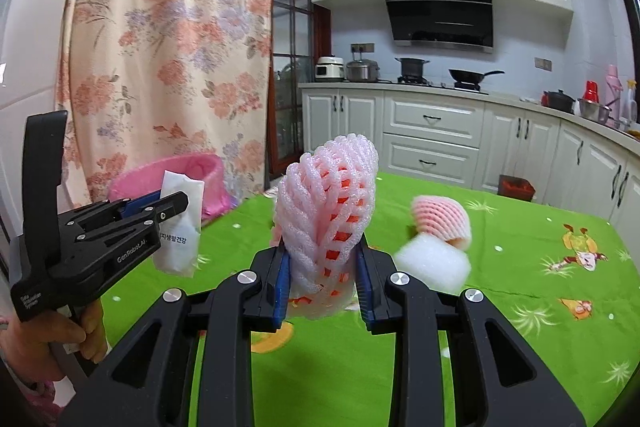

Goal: Collect trash
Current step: 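Grasp a pink-white fruit net with the right tool while the left tool grasps a white paper roll, then carry both items over the pink bin and open both tools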

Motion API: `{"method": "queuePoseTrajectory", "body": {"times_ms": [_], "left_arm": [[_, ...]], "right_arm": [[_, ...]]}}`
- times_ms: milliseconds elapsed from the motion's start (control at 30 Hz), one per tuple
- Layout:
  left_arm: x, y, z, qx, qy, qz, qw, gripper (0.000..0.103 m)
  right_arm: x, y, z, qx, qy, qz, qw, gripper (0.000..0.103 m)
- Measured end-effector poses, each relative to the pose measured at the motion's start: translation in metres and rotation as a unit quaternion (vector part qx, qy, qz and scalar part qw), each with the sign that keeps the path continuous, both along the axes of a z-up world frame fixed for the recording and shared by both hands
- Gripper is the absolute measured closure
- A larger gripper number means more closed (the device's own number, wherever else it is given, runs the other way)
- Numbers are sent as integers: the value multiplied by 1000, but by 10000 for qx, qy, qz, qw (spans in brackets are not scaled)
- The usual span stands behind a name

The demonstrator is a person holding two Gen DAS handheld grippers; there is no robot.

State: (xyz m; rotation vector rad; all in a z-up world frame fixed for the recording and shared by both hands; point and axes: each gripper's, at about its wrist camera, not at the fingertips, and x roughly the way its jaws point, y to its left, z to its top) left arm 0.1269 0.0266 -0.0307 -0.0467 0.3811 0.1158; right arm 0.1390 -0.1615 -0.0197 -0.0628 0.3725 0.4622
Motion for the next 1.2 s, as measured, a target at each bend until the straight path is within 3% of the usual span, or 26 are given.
{"method": "queuePoseTrajectory", "body": {"times_ms": [233, 500, 833, 1200], "left_arm": [[-24, 32, 18, 95, -265, 278, 9992, 84], [-24, 87, 35, 100, -386, 612, 9973, 84], [14, 163, 52, 91, -466, 949, 9944, 84], [63, 231, 25, -156, -230, 1104, 9935, 84]], "right_arm": [[1, 46, 8, 32, -77, 458, 9989, 75], [28, 103, 22, 165, -84, 1016, 9947, 75], [81, 187, 41, 465, 68, 1582, 9863, 75], [132, 256, 17, 247, 409, 1850, 9816, 74]]}}
